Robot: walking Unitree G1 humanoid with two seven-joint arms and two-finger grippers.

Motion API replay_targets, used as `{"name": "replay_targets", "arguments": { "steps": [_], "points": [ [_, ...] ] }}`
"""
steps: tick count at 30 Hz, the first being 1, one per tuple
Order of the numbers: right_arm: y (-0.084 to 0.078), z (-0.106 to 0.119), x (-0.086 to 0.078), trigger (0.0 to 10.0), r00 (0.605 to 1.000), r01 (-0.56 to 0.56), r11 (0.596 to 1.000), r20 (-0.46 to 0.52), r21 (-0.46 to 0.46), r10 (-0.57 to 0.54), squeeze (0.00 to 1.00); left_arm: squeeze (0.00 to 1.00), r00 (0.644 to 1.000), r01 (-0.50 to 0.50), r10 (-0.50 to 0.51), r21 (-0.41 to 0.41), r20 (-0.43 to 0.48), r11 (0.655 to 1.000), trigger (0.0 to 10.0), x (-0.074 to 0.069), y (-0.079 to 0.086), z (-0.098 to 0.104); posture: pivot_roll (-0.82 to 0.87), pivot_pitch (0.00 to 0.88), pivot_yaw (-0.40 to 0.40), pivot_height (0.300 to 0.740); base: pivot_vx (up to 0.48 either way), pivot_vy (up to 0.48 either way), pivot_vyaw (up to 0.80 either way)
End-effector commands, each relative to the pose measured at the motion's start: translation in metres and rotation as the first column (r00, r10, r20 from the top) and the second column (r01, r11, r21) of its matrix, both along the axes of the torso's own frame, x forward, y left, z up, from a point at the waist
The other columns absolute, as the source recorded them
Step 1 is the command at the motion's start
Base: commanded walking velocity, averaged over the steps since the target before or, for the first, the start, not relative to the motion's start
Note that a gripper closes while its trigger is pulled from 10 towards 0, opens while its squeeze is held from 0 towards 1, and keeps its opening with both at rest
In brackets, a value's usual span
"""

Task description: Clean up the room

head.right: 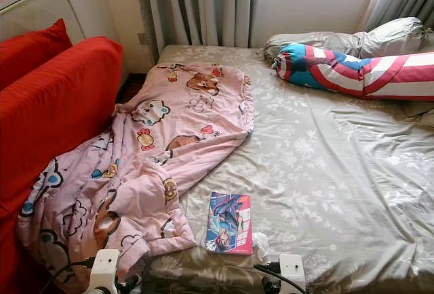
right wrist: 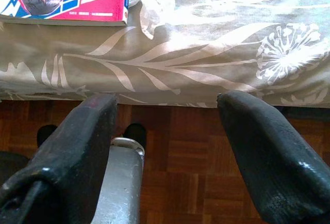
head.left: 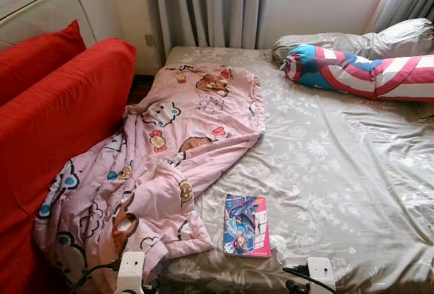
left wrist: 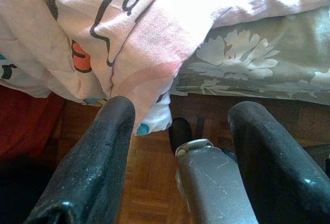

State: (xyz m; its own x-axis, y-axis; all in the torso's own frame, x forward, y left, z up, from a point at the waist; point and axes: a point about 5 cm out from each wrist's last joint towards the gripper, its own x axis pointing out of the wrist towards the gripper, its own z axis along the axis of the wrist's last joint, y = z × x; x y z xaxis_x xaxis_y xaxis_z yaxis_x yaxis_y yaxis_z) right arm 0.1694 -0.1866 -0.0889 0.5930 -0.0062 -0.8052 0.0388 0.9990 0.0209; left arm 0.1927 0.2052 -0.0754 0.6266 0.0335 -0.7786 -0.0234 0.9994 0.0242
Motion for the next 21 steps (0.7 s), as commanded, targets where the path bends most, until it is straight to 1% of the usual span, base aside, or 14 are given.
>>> {"name": "replay_targets", "arguments": {
  "steps": [1, 12, 15, 21],
  "points": [
    [-0.0011, -0.0019, -0.0044, 10.0, 1.0, 0.002, 1.0, -0.017, -0.005, -0.002, 0.0, 0.0, 1.0, -0.008, 0.008, -0.001, -0.025, 1.0, 10.0, -0.0049, 0.0003, -0.0028, -0.11, 0.0, -0.039, 0.74, 0.0, 0.0, 0.0],
    [-0.0011, -0.0019, -0.0044, 10.0, 1.0, 0.002, 1.0, -0.017, -0.005, -0.002, 0.0, 0.0, 1.0, -0.008, 0.008, -0.001, -0.025, 1.0, 10.0, -0.0049, 0.0003, -0.0028, -0.11, 0.0, -0.039, 0.74, 0.0, 0.0, 0.0],
    [0.0005, -0.0017, -0.0035, 10.0, 1.0, -0.008, 1.0, -0.016, 0.018, 0.008, 0.0, 0.0, 1.0, 0.012, -0.013, -0.018, -0.018, 1.0, 10.0, -0.0033, -0.0055, -0.0028, -0.11, 0.0, -0.042, 0.74, 0.0, 0.0, 0.0],
    [0.0009, -0.0013, -0.0027, 10.0, 1.0, -0.006, 1.0, -0.012, 0.022, 0.006, 0.0, 0.0, 1.0, 0.012, -0.013, -0.019, -0.017, 1.0, 10.0, -0.0031, -0.0057, -0.0027, -0.11, 0.0, -0.042, 0.74, 0.0, 0.0, 0.0]
  ]
}}
